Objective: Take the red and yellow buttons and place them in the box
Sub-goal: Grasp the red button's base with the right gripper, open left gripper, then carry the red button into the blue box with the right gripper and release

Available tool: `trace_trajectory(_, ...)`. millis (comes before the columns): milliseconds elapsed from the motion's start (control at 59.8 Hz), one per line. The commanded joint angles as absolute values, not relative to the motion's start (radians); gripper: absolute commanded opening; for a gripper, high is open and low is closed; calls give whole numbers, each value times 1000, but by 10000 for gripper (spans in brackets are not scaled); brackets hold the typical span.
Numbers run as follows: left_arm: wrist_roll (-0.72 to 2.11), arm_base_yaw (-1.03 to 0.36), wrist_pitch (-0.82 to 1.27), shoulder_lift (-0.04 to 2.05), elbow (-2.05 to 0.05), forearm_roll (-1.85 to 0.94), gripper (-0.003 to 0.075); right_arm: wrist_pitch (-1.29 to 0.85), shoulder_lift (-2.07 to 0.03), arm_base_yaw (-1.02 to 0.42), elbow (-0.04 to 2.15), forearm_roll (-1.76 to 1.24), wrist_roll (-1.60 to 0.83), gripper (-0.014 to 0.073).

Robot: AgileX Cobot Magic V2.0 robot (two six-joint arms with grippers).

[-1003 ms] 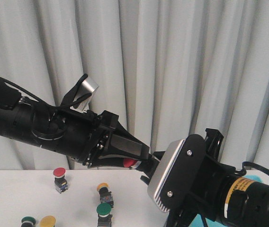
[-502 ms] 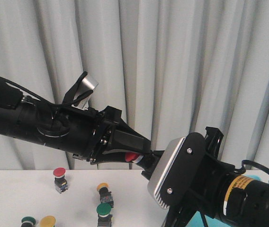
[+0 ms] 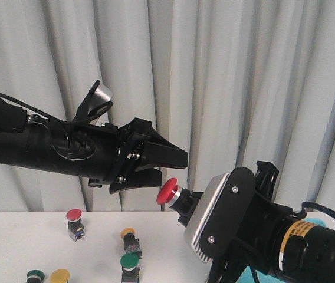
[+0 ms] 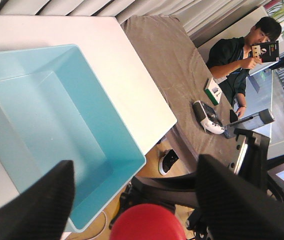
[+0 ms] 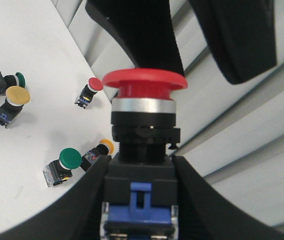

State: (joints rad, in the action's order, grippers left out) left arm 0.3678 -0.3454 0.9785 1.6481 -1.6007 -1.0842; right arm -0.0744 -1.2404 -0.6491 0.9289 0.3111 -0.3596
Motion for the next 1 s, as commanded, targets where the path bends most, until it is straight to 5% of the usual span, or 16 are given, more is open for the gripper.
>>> trace_trajectory(0,394,-343,955,1598,-1625,-1144,575,-7,-1215,-648,961,311,-357,39)
trace_trajectory(284,611,-307,970,1575,-1626,-1127,580,-60,-1194,-588,961,304,-327,48)
trace_trajectory(719,600,-232,914,1476,-1625,-802,580,-169,-1184,-103,961,259,158,62)
trace_trajectory(987,405,-232,929,1474,-1625,-549,580,-297,-1377,-81,961,196,184,66)
